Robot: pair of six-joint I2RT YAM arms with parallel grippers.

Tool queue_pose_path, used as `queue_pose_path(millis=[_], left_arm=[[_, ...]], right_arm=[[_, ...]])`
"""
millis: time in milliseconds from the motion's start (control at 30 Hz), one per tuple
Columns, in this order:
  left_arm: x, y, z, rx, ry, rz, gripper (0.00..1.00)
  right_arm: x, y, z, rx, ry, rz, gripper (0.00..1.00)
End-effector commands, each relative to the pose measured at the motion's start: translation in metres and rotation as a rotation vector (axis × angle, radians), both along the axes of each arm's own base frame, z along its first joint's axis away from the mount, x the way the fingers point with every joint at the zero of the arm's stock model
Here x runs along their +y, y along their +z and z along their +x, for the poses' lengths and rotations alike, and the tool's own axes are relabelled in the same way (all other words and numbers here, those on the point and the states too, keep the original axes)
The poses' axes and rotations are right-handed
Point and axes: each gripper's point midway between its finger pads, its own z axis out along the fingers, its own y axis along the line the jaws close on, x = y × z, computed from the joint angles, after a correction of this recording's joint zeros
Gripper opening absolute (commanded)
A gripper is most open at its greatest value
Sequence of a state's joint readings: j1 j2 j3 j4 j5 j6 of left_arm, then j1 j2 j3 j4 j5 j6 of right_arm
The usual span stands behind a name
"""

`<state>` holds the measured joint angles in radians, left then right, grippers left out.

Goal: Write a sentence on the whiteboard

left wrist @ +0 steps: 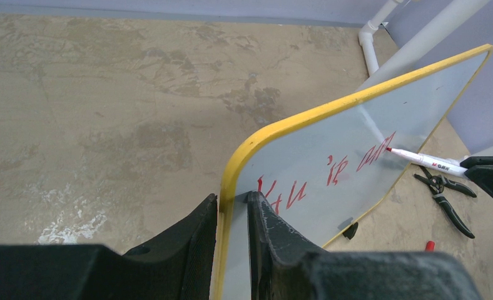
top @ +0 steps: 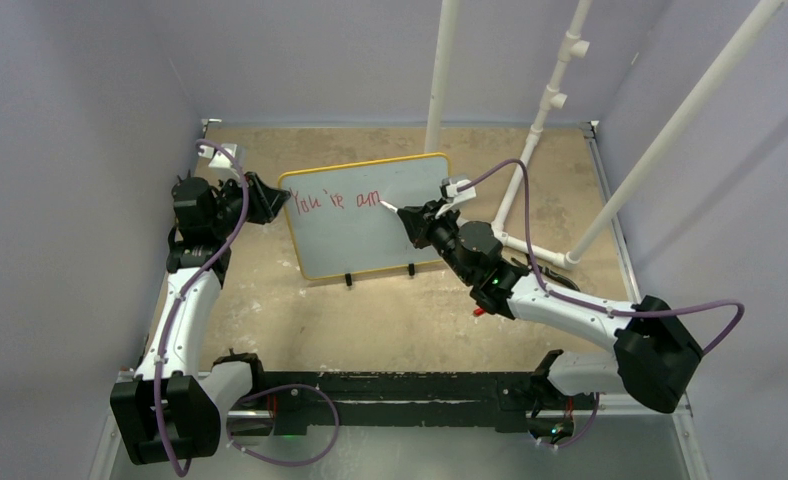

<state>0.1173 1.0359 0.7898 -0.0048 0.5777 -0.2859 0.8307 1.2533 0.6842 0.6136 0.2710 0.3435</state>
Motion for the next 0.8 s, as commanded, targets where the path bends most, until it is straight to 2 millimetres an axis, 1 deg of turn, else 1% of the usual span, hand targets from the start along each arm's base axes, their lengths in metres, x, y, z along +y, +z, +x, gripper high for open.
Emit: queue_pose_path(millis=[0,67,100,433,667,767], left_arm=[[-0.001,0.007,0.001,-0.040,-0.016,0.011,0.23],[-0.001,0.005,0.001,-0.036,-0.017,0.011,0.23],[0.000,0.005,0.001,-0.037,-0.016,0.011,0.23],[0.000,0.005,0.001,-0.035,-0.013,0.015,0.23],[0.000,0.004,0.000,-0.034,-0.014,0.017,0.24],[0.000,0.004,0.001,-0.032,-0.014,0.017,0.24]], right_arm=[[-0.012,0.024,-0.004,-0.064,-0.020,0.031,0.00],[-0.014,0.025,-0.005,-0.056,-0.025,0.047,0.00],[-0.012,0.024,-0.006,-0.050,-0.013,0.043,0.00],[-0.018,0.025,0.008,-0.057,-0.067,0.030,0.00],[-0.019,0.030,0.017,-0.074,-0.079,0.032,0.00],[-0.019,0.036,0.018,-0.095,-0.074,0.035,0.00]])
